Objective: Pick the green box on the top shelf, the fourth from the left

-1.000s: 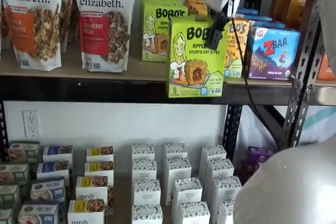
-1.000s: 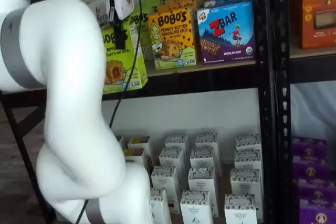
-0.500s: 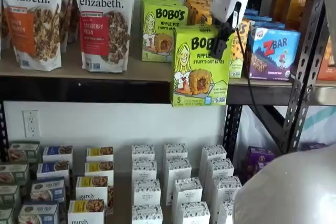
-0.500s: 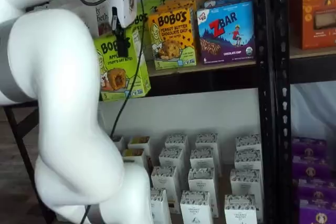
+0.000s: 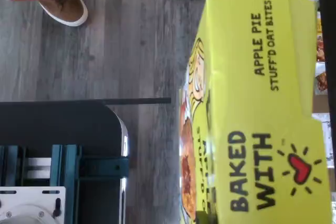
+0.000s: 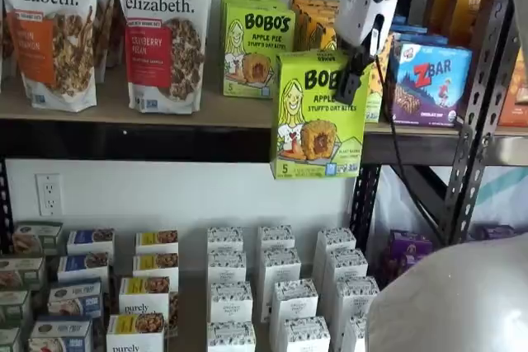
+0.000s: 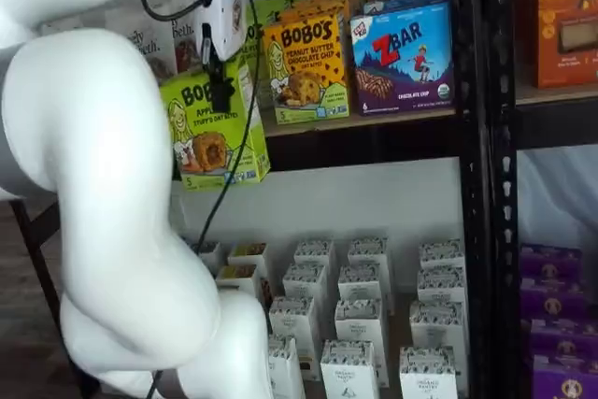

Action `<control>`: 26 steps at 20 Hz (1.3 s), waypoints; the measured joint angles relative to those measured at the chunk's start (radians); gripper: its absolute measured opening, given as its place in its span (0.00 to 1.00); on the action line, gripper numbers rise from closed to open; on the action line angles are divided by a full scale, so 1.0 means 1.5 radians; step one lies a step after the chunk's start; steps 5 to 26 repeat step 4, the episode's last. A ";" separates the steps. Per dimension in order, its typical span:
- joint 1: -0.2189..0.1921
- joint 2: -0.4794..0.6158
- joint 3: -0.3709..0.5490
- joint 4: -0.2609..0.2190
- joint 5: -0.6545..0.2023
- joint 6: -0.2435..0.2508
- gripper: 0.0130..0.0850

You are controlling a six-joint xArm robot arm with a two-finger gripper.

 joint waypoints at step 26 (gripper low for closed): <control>-0.006 -0.006 0.011 0.002 0.003 -0.006 0.17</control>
